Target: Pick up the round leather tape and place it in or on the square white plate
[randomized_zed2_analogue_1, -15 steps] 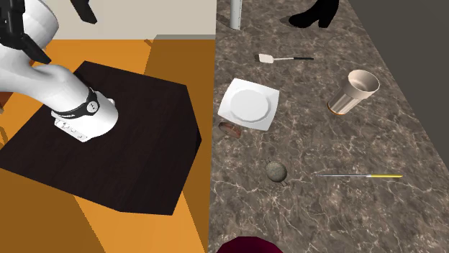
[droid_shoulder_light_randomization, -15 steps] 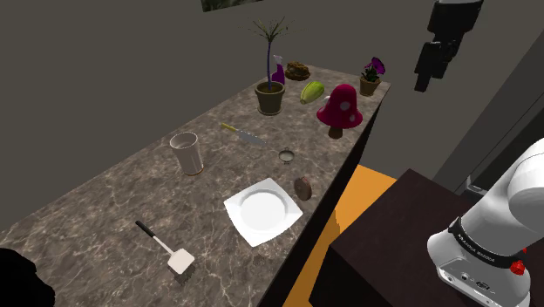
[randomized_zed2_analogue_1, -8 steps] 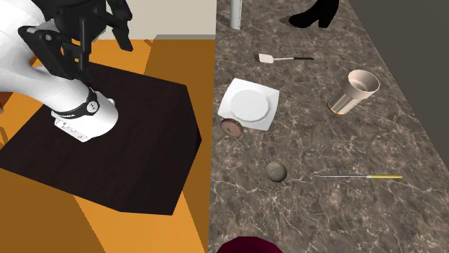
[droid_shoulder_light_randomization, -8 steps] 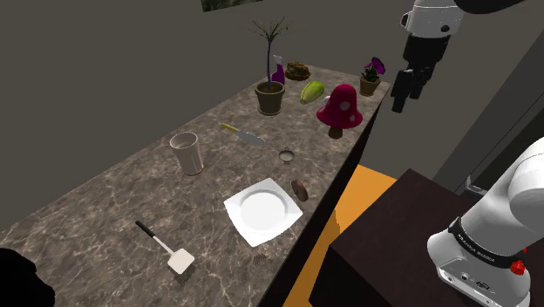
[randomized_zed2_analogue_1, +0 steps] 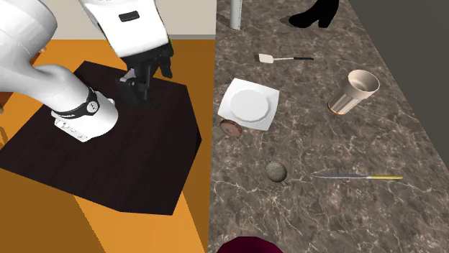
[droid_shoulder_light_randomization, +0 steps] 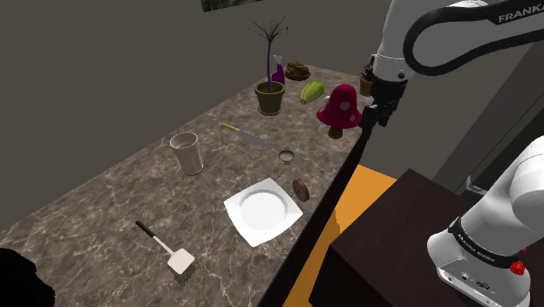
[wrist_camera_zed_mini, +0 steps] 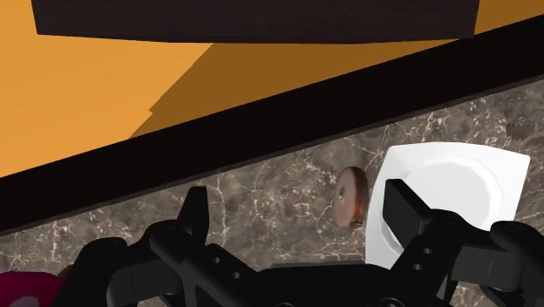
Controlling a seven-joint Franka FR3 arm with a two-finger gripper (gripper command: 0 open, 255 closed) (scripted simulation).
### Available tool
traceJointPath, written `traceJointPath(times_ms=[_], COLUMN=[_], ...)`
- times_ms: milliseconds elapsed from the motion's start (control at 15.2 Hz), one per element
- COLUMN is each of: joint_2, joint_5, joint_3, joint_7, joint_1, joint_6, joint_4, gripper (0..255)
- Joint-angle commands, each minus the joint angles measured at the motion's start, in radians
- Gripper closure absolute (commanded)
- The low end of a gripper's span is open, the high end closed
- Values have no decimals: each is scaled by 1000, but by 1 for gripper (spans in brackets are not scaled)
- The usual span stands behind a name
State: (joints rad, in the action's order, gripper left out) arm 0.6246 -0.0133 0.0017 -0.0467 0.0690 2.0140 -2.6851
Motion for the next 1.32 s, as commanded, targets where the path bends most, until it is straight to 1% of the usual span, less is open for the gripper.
traceJointPath(times_ms=[0,330,594,924,1254], joint_2=[-58,-241,-413,-642,-870], joint_5=[11,38,56,70,65], joint_3=[8,29,46,66,77], joint_7=[-11,-33,-49,-70,-97], joint_1=[9,33,50,69,90], joint_6=[97,325,499,692,845], joint_4=[-27,-49,-33,27,125], gripper=[0,0,0,0,0])
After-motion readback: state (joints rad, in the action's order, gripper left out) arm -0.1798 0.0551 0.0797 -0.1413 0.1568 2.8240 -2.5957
